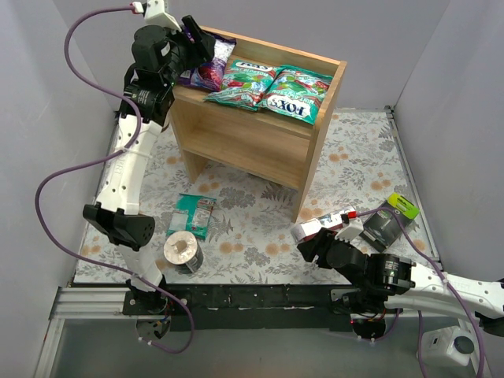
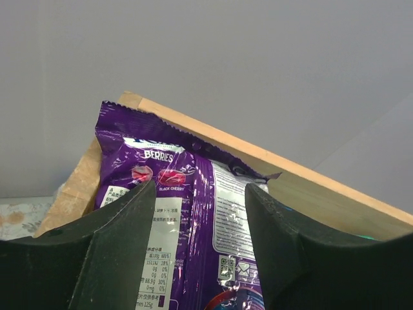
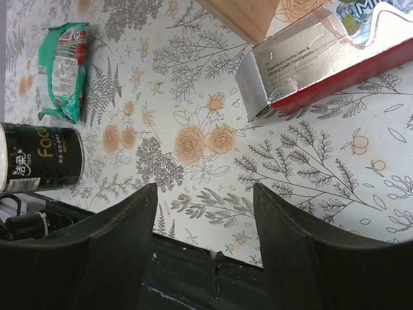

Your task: Place and organize the candy bags onto the shelf

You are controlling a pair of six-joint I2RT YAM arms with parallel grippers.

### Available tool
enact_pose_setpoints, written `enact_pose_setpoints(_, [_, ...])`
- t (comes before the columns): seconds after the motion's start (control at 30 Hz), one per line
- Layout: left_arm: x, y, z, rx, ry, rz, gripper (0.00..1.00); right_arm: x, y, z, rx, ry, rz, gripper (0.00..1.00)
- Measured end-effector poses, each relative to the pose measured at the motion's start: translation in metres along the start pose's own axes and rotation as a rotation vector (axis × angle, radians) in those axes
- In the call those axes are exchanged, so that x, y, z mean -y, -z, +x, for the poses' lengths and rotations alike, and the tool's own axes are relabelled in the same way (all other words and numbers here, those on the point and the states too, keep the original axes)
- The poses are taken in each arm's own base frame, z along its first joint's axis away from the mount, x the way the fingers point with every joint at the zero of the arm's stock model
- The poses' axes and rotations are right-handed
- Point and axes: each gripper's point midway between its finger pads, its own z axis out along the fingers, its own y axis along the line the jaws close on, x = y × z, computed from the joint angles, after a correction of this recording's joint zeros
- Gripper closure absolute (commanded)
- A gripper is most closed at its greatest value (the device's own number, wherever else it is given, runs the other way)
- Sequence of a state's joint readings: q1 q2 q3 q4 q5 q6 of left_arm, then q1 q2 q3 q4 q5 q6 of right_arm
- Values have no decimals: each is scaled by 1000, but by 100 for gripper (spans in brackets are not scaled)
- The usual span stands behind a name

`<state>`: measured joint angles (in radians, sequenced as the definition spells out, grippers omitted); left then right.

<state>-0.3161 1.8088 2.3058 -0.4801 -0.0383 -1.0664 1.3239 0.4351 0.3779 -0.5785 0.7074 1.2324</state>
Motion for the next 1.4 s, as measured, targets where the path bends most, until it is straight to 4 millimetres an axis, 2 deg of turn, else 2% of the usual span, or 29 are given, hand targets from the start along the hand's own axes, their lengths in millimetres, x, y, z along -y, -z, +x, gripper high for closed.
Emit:
enact_pose_setpoints(0.13, [0, -4, 12, -36, -17, 18, 43, 0, 0, 0, 0, -2, 0, 32])
enact_pose_setpoints(0.23, [1, -4, 13, -40, -23, 24, 39, 0, 0, 0, 0, -2, 0, 32])
enact_pose_setpoints(0.4, [2, -4, 12, -38, -30, 31, 40, 0, 0, 0, 0, -2, 0, 32])
enact_pose_setpoints(0.5, [4, -4, 12, -37, -31, 41, 45, 0, 0, 0, 0, -2, 1, 32])
enact_pose_setpoints(0.73, [-1, -3, 29, -65, -64, 55, 60, -1, 0, 0, 0, -5, -1, 32])
enact_pose_setpoints(1.0, [1, -4, 35, -28, -126, 1, 62, 1, -2, 3, -5, -2, 7, 32])
enact_pose_setpoints(1.1, [1, -2, 34, -14, -140, -34, 55, 3, -3, 5, -8, 0, 11, 32])
enact_pose_setpoints(1.13, [0, -2, 33, -10, -143, -44, 44, 4, -3, 5, -8, 0, 11, 32])
enact_pose_setpoints(1.27, [0, 0, 31, -3, -149, -68, 18, 3, -3, 5, -7, -2, 10, 32])
enact_pose_setpoints(1.4, [5, 5, 25, 12, -149, -61, 9, 3, -3, 5, -7, -2, 10, 32])
